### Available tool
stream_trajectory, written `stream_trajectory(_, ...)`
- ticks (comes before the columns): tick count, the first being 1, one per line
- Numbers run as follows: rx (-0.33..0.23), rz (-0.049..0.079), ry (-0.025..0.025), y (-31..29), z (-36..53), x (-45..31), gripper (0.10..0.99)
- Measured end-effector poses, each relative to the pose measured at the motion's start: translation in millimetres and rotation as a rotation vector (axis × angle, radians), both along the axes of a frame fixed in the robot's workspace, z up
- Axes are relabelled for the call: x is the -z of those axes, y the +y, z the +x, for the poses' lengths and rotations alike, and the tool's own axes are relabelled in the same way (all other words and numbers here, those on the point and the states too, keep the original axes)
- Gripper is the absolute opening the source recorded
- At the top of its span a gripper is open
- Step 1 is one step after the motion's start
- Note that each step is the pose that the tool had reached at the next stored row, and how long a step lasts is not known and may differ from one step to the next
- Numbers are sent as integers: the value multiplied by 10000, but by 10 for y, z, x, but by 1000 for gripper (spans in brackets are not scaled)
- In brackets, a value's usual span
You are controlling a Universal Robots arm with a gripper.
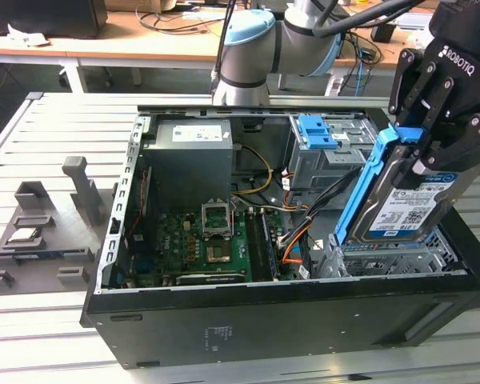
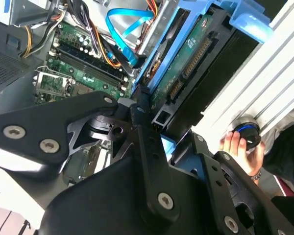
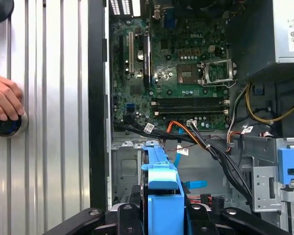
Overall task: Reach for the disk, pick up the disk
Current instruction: 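Pick up the disk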
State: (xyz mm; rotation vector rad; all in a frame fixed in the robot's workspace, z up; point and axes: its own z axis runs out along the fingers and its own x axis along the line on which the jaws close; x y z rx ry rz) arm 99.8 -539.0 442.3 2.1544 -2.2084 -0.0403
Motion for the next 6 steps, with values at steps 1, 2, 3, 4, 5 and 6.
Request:
stream_trajectory(1,0,-1,0,0,0,0,365)
stream_trajectory(2,0,-1,0,0,0,0,365)
stream_trajectory(3,-1,-1,1,1,1,0,365)
stream_trajectory(4,0,-1,0,1,1,0,365)
stream_trajectory(5,0,-2,0,1,0,0,365)
stream_trajectory(6,0,-1,0,1,1,0,365)
